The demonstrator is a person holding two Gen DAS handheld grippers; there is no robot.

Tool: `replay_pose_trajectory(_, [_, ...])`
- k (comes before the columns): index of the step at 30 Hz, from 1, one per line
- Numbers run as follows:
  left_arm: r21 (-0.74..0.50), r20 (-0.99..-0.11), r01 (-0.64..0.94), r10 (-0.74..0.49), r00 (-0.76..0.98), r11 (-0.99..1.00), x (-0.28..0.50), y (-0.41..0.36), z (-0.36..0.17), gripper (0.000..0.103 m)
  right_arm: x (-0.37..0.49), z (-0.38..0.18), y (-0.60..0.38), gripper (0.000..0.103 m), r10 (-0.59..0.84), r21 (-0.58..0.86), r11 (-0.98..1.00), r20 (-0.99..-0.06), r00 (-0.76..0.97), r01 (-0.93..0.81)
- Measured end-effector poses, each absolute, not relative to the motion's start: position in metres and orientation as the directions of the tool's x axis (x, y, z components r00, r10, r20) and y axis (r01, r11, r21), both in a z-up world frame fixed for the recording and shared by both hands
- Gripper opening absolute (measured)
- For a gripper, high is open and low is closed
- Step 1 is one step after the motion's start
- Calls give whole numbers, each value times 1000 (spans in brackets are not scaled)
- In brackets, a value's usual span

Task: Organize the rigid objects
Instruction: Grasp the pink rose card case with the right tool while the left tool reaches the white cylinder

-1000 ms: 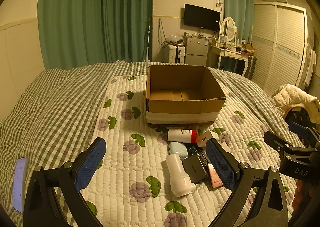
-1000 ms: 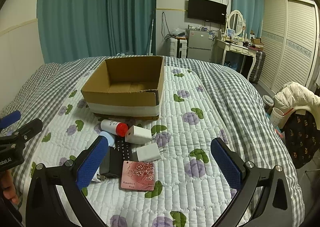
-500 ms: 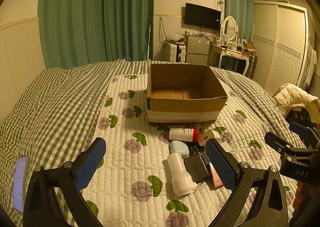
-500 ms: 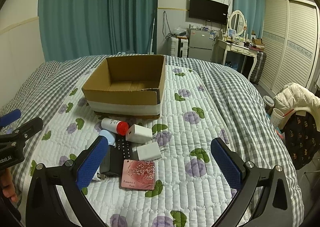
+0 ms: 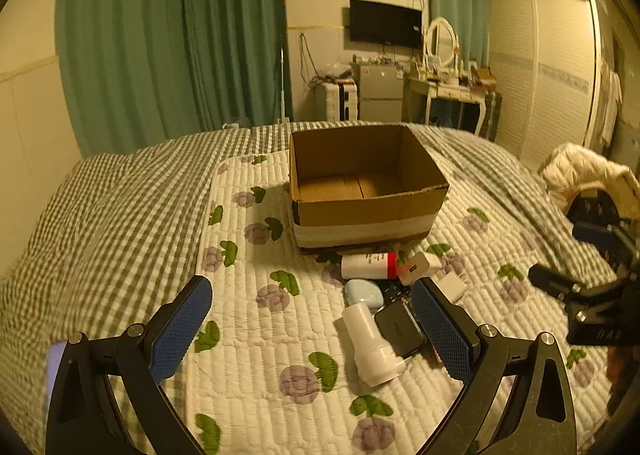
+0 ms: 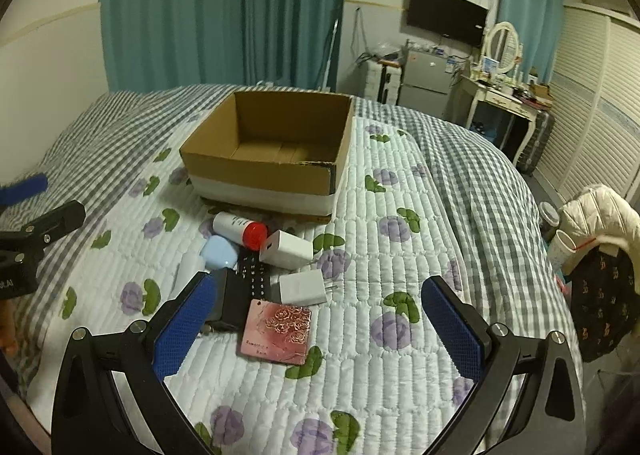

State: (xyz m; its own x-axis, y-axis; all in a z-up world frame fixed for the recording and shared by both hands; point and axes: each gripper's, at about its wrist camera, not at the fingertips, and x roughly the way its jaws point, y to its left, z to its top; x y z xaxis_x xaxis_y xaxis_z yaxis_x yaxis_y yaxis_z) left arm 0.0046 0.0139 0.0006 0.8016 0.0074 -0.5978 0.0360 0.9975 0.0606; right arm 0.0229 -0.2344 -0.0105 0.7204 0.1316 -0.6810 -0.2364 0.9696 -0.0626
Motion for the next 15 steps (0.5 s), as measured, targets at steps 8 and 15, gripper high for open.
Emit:
replay_pose_trajectory(8, [97, -653, 42, 32, 757, 994, 30, 4, -16, 102, 50, -15, -232, 103, 118, -110, 954, -716, 688, -278])
replay_pose_trajectory(15, [104, -742, 2, 76, 666, 995, 55, 1, -71, 102, 70, -75, -218, 103, 123, -73, 946, -821, 558, -316])
